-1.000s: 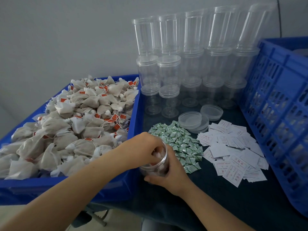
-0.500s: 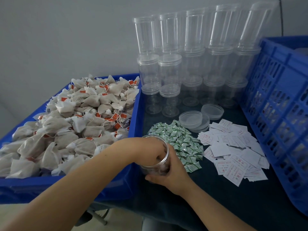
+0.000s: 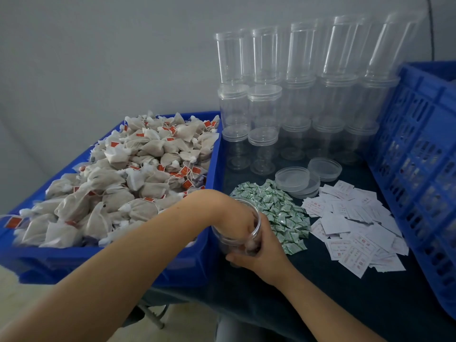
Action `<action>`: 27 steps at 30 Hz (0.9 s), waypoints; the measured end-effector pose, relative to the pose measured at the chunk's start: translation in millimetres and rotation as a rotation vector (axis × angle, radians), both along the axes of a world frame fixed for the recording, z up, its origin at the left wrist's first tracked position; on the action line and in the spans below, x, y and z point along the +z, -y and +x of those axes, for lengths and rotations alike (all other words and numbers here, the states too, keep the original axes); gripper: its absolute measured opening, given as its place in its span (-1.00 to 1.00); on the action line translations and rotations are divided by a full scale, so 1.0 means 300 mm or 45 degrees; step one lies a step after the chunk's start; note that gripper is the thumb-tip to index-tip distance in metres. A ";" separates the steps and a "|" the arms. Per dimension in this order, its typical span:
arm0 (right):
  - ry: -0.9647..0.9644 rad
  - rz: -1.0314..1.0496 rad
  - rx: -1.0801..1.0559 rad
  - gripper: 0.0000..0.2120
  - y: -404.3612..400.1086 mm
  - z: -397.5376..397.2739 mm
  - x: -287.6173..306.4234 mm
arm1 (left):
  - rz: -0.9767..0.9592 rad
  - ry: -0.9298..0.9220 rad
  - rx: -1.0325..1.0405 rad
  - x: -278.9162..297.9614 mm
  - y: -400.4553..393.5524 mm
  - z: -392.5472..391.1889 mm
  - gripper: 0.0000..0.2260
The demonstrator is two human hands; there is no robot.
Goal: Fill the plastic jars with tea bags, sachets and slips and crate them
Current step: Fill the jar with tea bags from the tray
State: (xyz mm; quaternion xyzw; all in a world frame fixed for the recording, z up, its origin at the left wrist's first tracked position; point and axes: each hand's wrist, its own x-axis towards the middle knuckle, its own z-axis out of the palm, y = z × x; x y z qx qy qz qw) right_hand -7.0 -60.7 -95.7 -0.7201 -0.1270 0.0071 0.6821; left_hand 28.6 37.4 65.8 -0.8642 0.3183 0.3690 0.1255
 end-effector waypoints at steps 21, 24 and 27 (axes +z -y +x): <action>0.094 -0.068 -0.026 -0.16 0.000 -0.005 -0.005 | 0.066 0.748 0.743 0.051 -0.497 0.007 -0.49; 0.084 -0.087 -0.029 -0.16 0.002 -0.006 -0.004 | 0.129 0.723 0.707 0.028 -0.512 0.020 -0.62; 0.081 -0.085 -0.034 -0.14 0.002 -0.007 -0.001 | 0.072 0.721 0.722 0.022 -0.521 0.031 -0.64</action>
